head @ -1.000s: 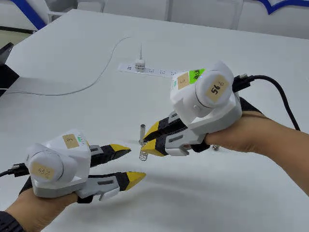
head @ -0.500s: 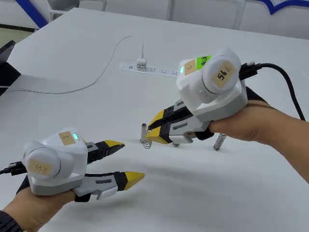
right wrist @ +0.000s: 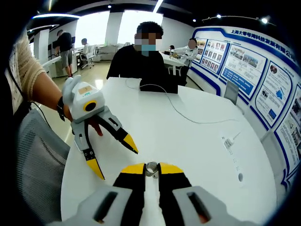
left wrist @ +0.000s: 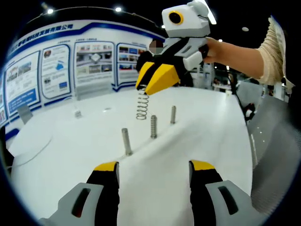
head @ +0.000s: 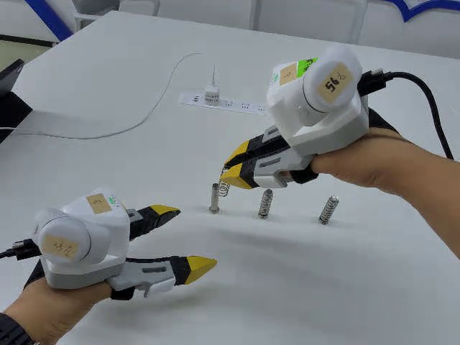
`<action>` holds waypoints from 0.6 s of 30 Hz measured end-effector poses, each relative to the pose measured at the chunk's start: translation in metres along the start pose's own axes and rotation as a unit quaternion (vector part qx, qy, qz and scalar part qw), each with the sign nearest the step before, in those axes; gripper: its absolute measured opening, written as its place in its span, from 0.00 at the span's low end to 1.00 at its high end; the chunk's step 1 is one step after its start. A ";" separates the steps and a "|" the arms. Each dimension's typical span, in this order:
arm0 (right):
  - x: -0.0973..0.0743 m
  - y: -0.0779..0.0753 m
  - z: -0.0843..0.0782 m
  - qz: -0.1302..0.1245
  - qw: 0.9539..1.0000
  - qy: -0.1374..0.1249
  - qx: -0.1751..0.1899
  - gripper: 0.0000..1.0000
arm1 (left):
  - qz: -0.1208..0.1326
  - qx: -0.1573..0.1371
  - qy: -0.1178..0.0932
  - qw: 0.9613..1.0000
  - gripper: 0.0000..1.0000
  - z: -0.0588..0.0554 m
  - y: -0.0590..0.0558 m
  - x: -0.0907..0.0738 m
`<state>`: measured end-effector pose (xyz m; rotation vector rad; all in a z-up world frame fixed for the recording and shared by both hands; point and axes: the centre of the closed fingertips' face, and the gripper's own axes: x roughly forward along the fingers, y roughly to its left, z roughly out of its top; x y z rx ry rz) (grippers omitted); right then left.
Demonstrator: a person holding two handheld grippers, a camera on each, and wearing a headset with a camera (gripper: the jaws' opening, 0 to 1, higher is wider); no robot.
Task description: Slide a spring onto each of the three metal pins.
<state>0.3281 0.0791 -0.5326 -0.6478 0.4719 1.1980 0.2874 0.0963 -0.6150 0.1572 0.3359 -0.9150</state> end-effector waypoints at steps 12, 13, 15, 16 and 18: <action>0.018 -0.025 -0.003 -0.010 1.000 0.009 0.008 0.11 | 0.001 -0.003 0.002 1.000 0.63 -0.002 0.001 0.000; 0.019 -0.025 -0.003 -0.010 1.000 0.009 0.008 0.11 | 0.002 -0.003 0.002 1.000 0.63 -0.002 0.001 0.000; 0.023 -0.026 -0.005 -0.008 1.000 0.013 0.012 0.11 | 0.002 -0.003 0.003 1.000 0.63 -0.002 0.001 0.000; 0.025 -0.027 -0.006 -0.008 1.000 0.014 0.013 0.11 | 0.002 -0.003 0.003 1.000 0.63 -0.002 0.001 0.000; 0.027 -0.027 -0.008 -0.007 1.000 0.017 0.015 0.11 | 0.002 -0.003 0.003 1.000 0.63 -0.002 0.001 -0.001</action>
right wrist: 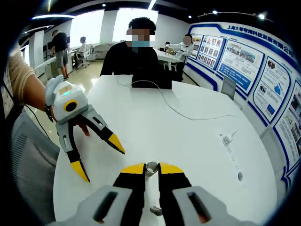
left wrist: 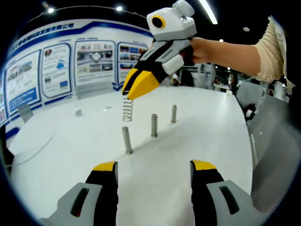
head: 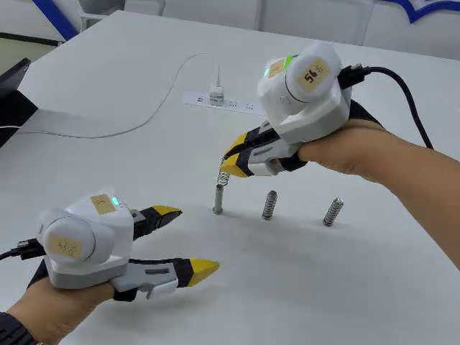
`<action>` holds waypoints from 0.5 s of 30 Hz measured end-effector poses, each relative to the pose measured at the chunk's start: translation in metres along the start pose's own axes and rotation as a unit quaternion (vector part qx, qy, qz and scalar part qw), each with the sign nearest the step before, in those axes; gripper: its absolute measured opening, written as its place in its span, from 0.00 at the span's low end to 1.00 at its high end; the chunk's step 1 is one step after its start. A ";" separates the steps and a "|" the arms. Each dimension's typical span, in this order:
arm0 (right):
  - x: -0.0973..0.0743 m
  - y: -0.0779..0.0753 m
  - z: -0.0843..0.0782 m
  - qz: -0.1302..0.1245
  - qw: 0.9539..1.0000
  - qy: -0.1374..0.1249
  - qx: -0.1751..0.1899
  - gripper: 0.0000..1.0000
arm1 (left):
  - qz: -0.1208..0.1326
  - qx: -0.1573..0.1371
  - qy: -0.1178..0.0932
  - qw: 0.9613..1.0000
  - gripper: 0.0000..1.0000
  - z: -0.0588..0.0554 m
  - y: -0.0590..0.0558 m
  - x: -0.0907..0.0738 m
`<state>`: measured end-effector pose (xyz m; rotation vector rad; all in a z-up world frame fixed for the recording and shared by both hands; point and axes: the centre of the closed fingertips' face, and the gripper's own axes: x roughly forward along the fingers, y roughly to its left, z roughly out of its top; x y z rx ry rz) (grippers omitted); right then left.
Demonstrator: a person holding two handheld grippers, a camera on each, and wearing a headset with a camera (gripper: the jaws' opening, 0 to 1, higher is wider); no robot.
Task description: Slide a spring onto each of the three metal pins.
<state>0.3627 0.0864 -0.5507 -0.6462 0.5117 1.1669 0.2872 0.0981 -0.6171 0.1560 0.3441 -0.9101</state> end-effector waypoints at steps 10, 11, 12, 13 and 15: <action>0.009 0.000 -0.004 0.004 1.000 0.012 -0.002 0.11 | 0.002 -0.002 0.002 1.000 0.63 -0.001 0.001 -0.002; 0.009 0.001 -0.005 0.005 1.000 0.012 -0.002 0.11 | 0.001 -0.002 0.002 1.000 0.63 -0.001 0.001 -0.002; 0.009 0.001 -0.005 0.005 1.000 0.012 -0.001 0.11 | 0.002 -0.002 0.002 1.000 0.63 -0.001 0.001 -0.002; 0.010 0.000 -0.005 0.006 1.000 0.012 -0.002 0.11 | 0.002 -0.002 0.002 1.000 0.62 -0.001 0.001 -0.002; 0.012 -0.002 -0.006 0.007 1.000 0.015 -0.002 0.11 | 0.001 -0.002 0.002 1.000 0.62 -0.002 0.002 -0.002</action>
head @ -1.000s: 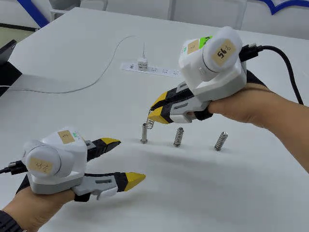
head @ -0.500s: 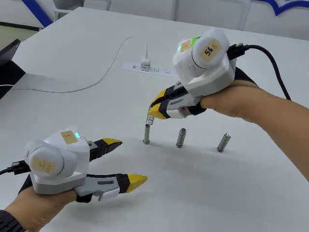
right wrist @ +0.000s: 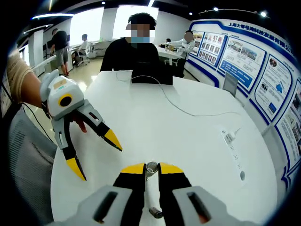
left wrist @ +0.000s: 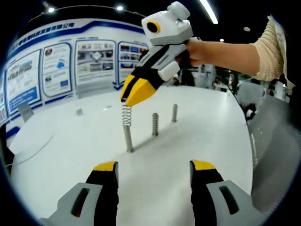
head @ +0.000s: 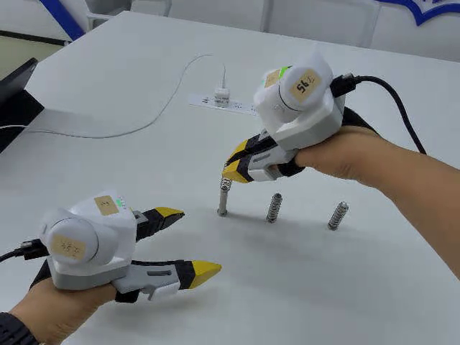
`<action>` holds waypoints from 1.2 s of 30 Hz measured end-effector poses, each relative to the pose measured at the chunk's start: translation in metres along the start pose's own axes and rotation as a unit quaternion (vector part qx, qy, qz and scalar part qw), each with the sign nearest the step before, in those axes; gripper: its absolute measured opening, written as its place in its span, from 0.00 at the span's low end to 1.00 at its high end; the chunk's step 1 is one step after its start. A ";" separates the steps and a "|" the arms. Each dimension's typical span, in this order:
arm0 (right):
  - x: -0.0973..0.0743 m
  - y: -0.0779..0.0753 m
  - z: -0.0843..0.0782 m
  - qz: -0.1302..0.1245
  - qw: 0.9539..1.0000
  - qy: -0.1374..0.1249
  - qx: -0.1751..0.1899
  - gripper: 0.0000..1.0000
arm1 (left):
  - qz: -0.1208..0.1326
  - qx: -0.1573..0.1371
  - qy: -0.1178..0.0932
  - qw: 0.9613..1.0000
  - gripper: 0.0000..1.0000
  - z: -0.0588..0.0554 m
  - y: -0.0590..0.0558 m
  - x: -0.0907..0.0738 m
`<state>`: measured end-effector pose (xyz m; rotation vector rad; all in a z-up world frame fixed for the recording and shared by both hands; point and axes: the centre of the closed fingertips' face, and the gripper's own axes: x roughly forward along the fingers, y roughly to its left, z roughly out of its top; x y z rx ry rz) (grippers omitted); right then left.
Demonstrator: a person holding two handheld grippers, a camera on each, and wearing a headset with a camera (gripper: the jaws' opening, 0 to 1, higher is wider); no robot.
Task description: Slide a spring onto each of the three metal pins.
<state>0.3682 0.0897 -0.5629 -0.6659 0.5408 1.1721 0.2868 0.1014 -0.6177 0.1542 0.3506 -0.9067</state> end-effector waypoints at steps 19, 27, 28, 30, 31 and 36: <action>0.015 0.006 -0.012 0.016 1.000 0.022 0.009 0.11 | -0.001 -0.002 0.002 1.000 0.61 -0.002 0.001 0.001; 0.020 0.010 -0.017 0.019 0.999 0.026 0.016 0.11 | -0.001 -0.003 0.002 1.000 0.61 -0.003 0.000 0.001; 0.021 0.011 -0.017 0.019 0.999 0.027 0.018 0.11 | -0.001 -0.003 0.002 1.000 0.61 -0.003 0.001 0.000; 0.023 0.012 -0.019 0.019 0.999 0.028 0.018 0.11 | 0.000 -0.003 0.002 1.000 0.61 -0.003 0.001 0.000; 0.024 0.014 -0.020 0.020 0.999 0.029 0.019 0.11 | 0.000 -0.003 0.002 1.000 0.61 -0.003 0.001 0.000; 0.027 0.019 -0.020 0.024 0.999 0.031 0.018 0.11 | 0.001 -0.004 0.002 1.000 0.61 -0.003 0.002 0.000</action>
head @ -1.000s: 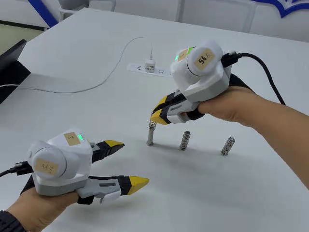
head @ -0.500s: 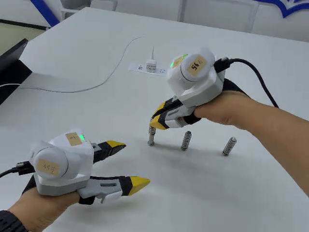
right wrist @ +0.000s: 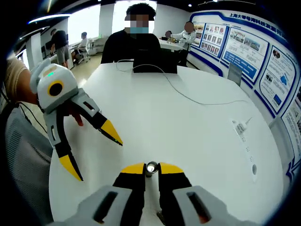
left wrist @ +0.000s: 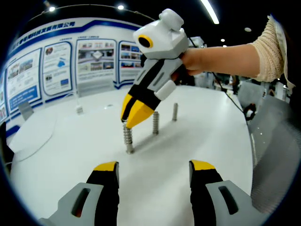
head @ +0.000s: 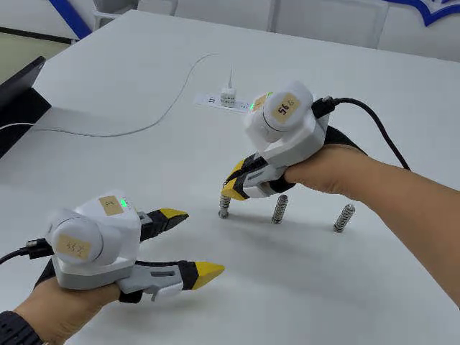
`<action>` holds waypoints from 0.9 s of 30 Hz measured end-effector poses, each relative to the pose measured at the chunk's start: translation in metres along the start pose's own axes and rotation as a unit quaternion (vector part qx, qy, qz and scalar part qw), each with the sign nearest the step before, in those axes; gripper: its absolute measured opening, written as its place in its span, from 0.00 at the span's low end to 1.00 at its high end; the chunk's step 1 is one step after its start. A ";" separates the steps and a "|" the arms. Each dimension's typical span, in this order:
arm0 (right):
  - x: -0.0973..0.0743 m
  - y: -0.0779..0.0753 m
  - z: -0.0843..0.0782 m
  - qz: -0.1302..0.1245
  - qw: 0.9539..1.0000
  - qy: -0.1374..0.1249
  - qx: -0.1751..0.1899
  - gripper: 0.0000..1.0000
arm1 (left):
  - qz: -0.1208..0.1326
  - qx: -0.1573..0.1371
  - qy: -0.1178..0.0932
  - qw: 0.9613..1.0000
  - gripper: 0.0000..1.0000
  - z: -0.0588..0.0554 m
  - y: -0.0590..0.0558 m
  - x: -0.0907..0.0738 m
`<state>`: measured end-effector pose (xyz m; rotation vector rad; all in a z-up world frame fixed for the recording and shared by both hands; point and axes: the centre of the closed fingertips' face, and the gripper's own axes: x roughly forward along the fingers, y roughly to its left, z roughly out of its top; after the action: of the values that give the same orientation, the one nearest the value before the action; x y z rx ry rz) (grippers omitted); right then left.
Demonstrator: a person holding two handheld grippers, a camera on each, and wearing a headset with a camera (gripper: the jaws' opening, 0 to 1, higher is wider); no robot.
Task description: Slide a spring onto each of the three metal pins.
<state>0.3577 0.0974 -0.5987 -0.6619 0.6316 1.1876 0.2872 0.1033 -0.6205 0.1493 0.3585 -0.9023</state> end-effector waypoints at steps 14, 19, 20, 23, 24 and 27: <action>0.009 0.009 -0.005 0.003 1.000 0.012 -0.005 0.11 | 0.001 -0.001 -0.002 1.000 0.61 0.001 0.000 0.000; 0.013 0.009 -0.009 0.001 1.000 0.018 -0.008 0.12 | 0.001 -0.002 -0.002 1.000 0.61 0.001 0.000 0.000; 0.014 0.008 -0.010 0.001 1.000 0.020 -0.009 0.12 | 0.002 -0.002 -0.002 1.000 0.61 0.001 0.000 0.000; 0.016 0.009 -0.013 0.002 1.000 0.021 -0.010 0.12 | 0.002 -0.002 -0.003 1.000 0.61 0.001 0.001 -0.001; 0.016 0.008 -0.011 0.001 1.000 0.017 -0.006 0.12 | 0.003 -0.002 -0.003 1.000 0.61 0.001 0.001 -0.001; 0.016 0.007 -0.011 0.000 1.000 0.017 -0.004 0.12 | 0.003 -0.002 -0.002 1.000 0.61 0.001 0.001 -0.001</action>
<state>0.3536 0.1007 -0.6188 -0.6910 0.6547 1.1810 0.2879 0.1047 -0.6196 0.1446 0.3551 -0.8968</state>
